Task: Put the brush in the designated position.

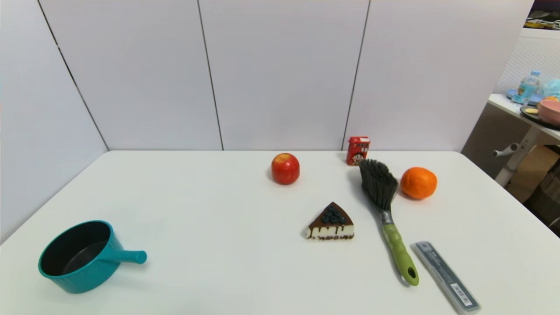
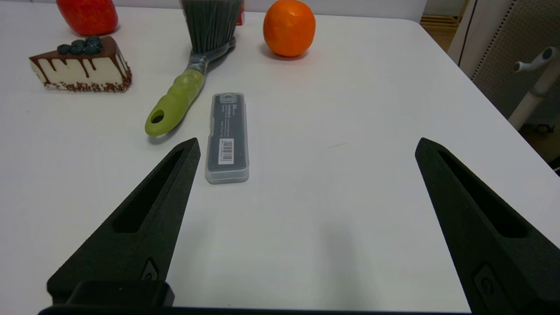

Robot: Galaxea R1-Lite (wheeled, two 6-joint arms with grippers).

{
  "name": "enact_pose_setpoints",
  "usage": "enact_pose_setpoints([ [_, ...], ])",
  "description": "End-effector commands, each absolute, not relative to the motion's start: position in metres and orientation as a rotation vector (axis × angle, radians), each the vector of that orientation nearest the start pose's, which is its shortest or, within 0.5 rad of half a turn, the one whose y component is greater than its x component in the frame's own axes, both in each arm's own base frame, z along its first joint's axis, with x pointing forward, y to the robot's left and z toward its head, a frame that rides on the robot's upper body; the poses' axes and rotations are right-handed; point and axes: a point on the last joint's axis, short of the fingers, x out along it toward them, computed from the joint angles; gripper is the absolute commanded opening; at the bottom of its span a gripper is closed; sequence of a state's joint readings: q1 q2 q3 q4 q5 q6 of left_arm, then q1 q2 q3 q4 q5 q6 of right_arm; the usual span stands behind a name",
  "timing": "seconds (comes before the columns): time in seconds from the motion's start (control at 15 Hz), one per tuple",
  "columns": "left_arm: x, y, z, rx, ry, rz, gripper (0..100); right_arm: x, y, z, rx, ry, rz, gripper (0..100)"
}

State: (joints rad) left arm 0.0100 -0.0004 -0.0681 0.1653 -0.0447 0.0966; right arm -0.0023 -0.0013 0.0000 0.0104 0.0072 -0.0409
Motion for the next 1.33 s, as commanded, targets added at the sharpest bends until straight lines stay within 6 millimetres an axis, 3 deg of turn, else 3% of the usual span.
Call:
enact_pose_setpoints([
  [0.07, -0.0286, -0.0013, 0.0769, 0.094, 0.095, -0.038, 100, -0.0227, 0.0002, 0.074, -0.041, 0.012, 0.006, 100],
  [1.33, -0.0286, -0.0013, 0.0769, 0.094, 0.095, -0.038, 100, -0.0227, 0.0002, 0.0741, -0.04, 0.011, 0.003, 100],
])
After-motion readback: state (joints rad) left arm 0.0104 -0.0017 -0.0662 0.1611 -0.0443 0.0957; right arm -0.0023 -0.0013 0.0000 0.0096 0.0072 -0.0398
